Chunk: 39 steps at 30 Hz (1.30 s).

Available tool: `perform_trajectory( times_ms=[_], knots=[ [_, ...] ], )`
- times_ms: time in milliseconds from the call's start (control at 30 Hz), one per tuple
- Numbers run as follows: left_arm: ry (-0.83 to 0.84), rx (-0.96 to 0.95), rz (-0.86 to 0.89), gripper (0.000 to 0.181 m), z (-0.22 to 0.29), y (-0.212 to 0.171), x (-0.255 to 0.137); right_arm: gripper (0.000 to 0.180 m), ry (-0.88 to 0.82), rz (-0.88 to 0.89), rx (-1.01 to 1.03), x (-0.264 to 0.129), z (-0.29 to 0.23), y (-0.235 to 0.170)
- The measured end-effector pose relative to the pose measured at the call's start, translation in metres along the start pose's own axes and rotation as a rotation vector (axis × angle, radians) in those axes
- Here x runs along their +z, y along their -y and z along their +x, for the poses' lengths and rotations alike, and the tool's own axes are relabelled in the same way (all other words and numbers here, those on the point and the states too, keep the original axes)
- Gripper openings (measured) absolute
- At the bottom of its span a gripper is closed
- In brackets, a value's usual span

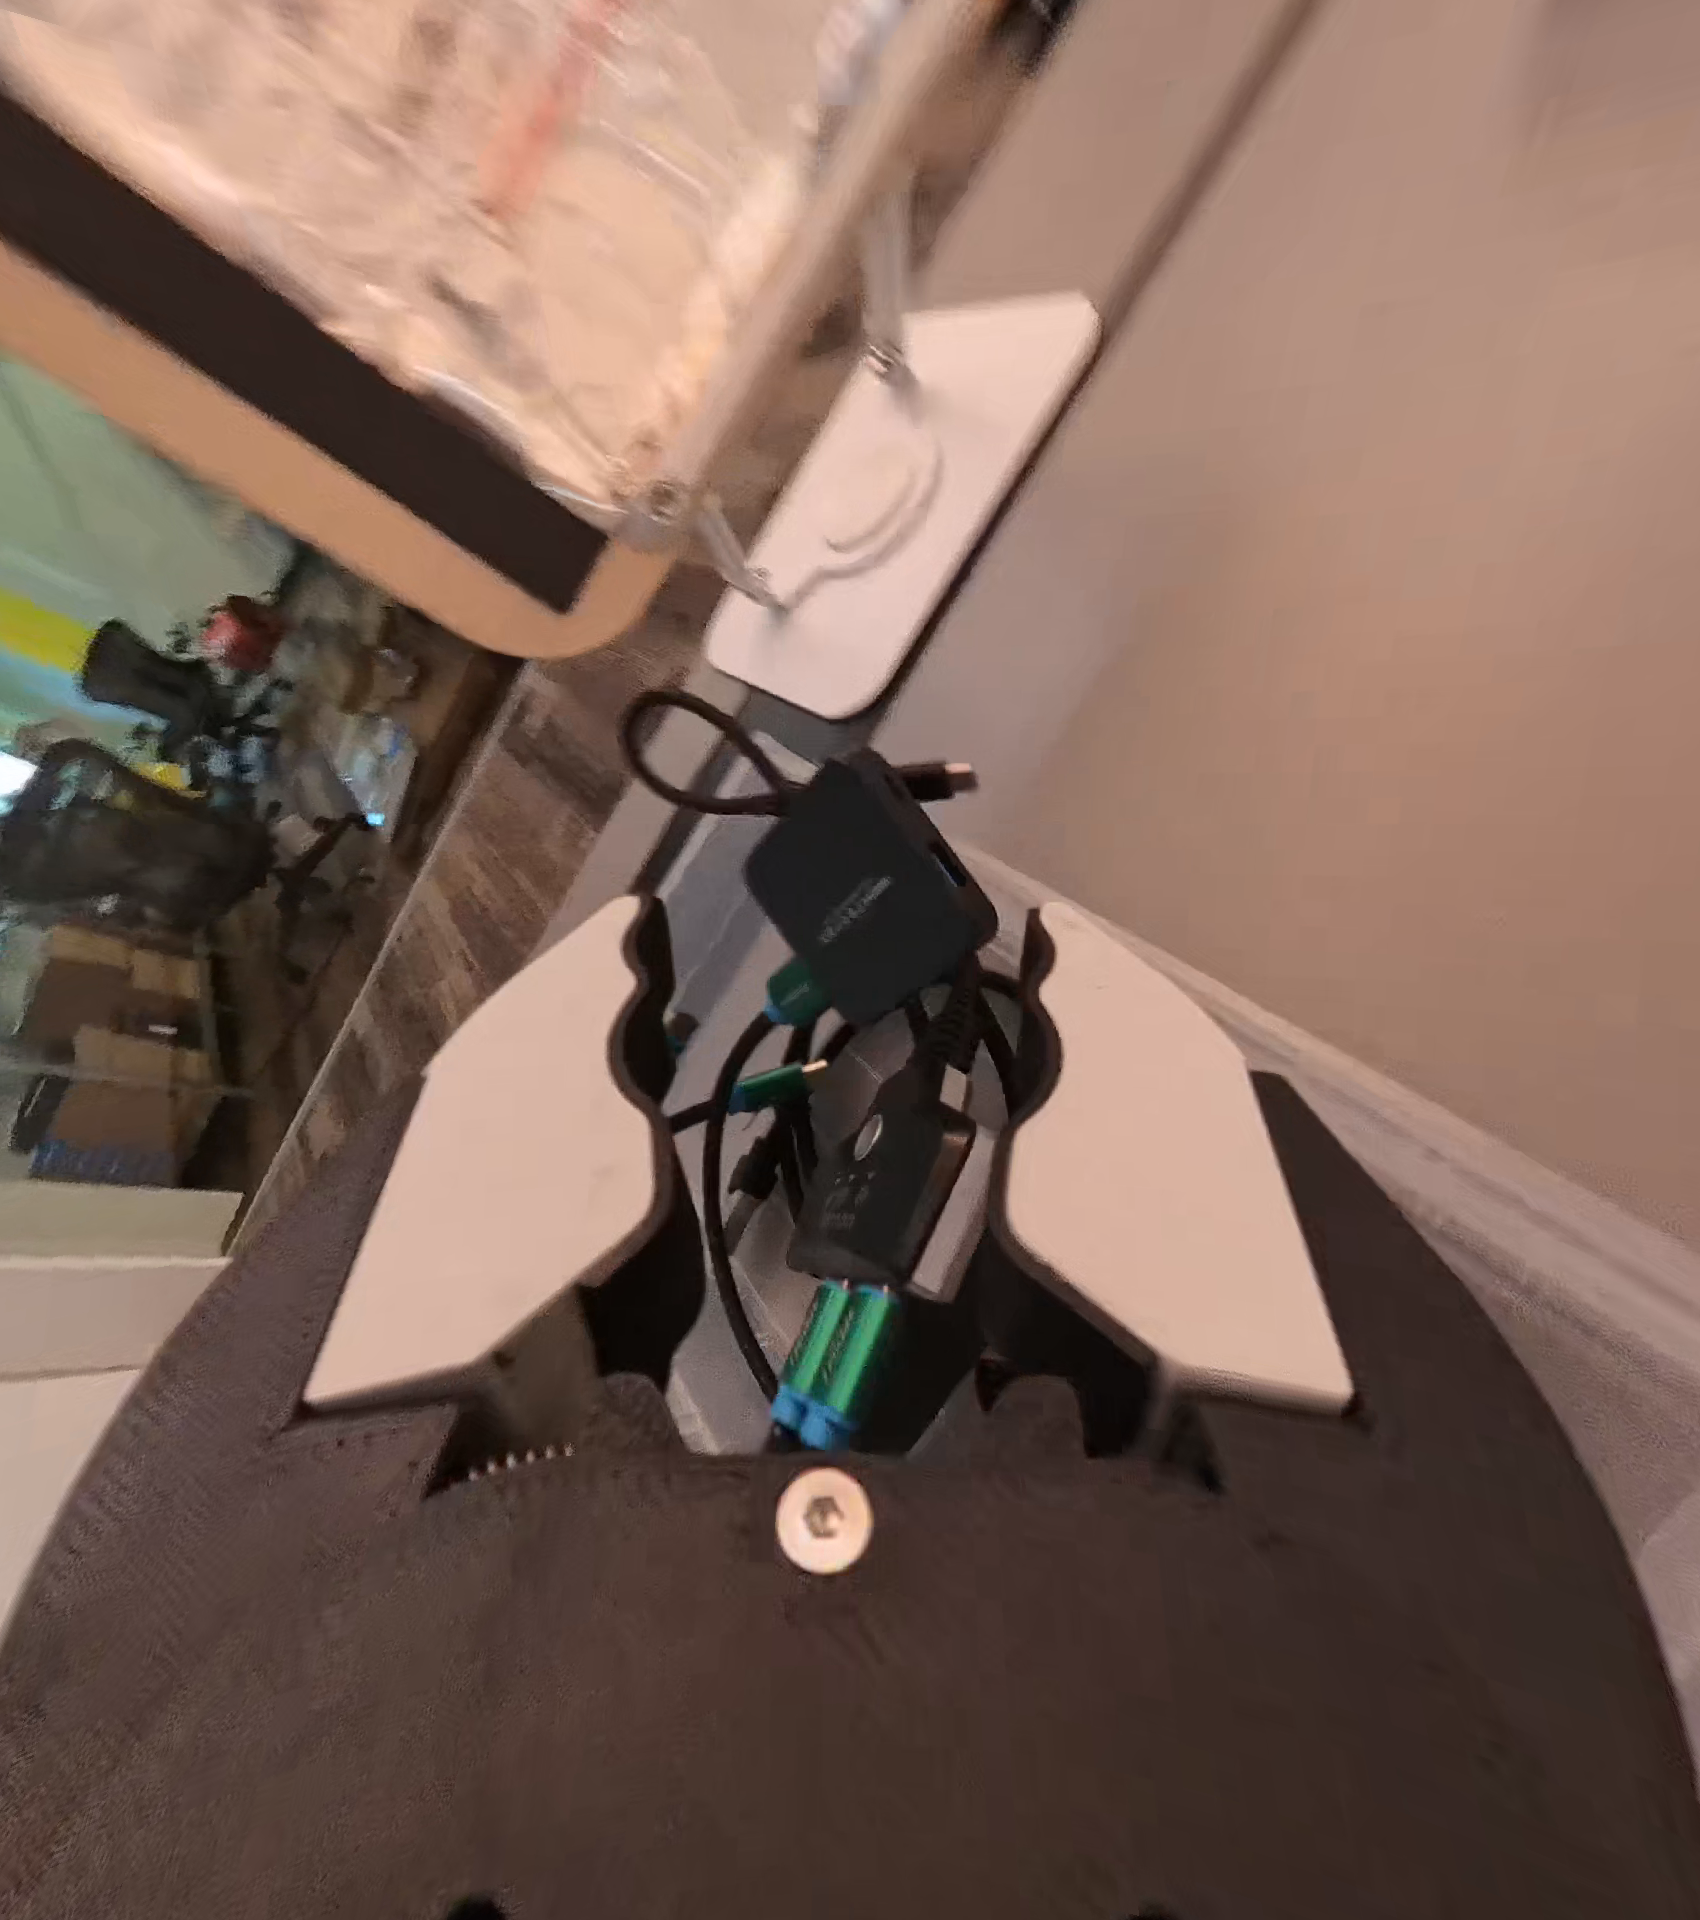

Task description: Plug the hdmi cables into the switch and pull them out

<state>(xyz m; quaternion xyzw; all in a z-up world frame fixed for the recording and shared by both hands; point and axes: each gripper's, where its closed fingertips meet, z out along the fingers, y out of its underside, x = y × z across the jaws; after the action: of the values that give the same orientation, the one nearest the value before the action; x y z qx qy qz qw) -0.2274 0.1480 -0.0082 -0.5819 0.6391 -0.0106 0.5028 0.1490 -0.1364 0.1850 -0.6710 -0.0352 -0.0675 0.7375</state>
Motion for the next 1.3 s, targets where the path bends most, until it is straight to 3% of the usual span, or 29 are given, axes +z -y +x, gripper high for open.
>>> perform_trajectory(
  times_ms=[167, 300, 533, 767, 800, 1033, 1300],
  knots=[
    [-0.154, 0.251, -0.240, 0.073, 0.005, -0.026, 0.033, 0.061, -0.028, 0.089, -0.138, 0.032, -0.034, 0.012],
    [-0.247, 0.355, -0.267, 0.074, 0.012, -0.026, 0.053, 0.059, 0.034, -0.012, -0.261, 0.065, -0.072, -0.012],
    [-0.343, 0.462, -0.381, 0.099, 0.015, -0.031, 0.070, 0.058, 0.068, -0.155, -0.352, 0.089, -0.091, -0.047],
    [-0.379, 0.435, -0.452, 0.092, 0.016, -0.037, 0.075, 0.056, 0.100, -0.160, -0.338, 0.091, -0.095, -0.050],
    [-0.364, 0.440, -0.445, 0.081, 0.014, -0.036, 0.075, 0.056, 0.097, -0.165, -0.345, 0.092, -0.095, -0.051],
    [-0.365, 0.400, -0.447, 0.079, 0.011, -0.035, 0.075, 0.054, 0.112, -0.191, -0.377, 0.094, -0.099, -0.057],
    [-0.198, 0.339, -0.417, 0.072, -0.022, -0.019, 0.052, 0.053, 0.094, -0.223, -0.386, 0.094, -0.094, -0.061]
  ],
)
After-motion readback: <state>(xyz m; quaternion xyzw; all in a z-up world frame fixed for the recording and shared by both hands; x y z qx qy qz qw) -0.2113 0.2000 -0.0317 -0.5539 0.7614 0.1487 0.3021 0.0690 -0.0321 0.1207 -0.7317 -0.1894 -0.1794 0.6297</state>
